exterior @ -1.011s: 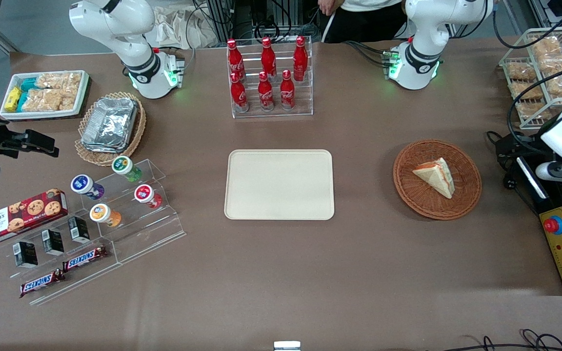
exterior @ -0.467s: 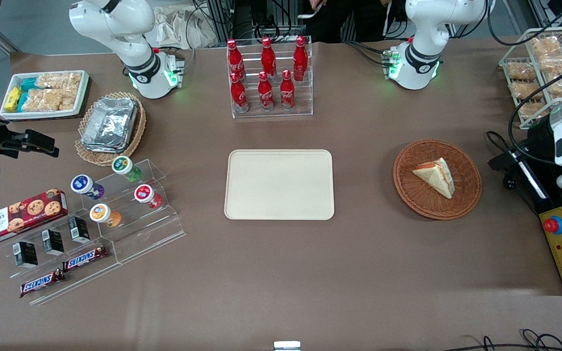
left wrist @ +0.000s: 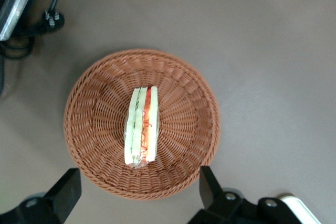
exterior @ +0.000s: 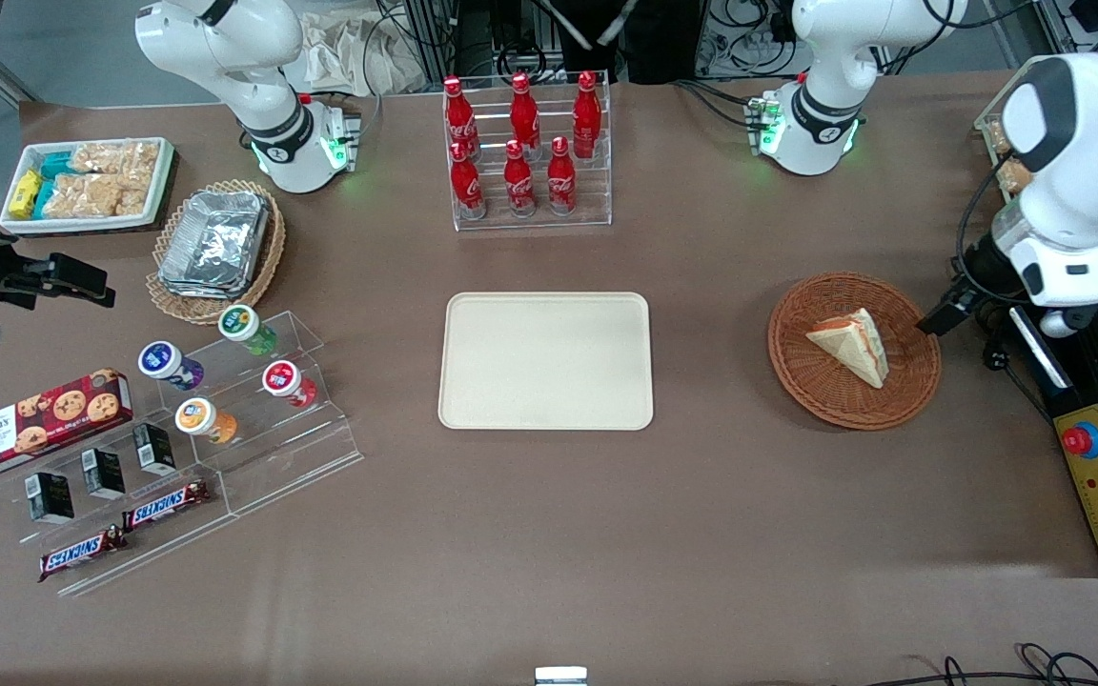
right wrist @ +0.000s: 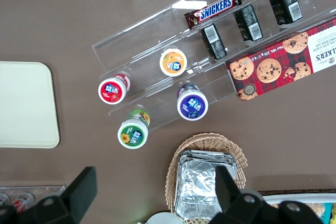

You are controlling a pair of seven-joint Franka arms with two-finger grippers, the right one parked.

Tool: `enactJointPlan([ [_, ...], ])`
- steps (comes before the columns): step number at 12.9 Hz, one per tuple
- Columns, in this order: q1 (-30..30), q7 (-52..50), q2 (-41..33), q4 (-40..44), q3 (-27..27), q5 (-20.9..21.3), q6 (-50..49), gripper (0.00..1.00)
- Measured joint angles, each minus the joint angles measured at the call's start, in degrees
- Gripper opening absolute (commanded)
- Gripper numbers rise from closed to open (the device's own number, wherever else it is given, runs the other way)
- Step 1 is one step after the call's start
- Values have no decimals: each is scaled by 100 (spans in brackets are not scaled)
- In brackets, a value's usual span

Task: Place sandwich from basket to tray
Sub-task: 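Lower the open left gripper over the wrapped sandwich in the basket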

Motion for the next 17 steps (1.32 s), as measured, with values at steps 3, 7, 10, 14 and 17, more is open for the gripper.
enactJointPlan([
  [3, -2, -162, -4, -627, -8, -137, 779, 100],
  [7, -2, -190, 51, -1329, -8, -211, 1597, 100],
  [10, -2, -190, 172, -1557, -8, -294, 1956, 100],
  [14, -9, -190, 431, -1878, -17, -301, 2591, 100],
  [17, -11, -190, 616, -2013, -19, -302, 2894, 100],
])
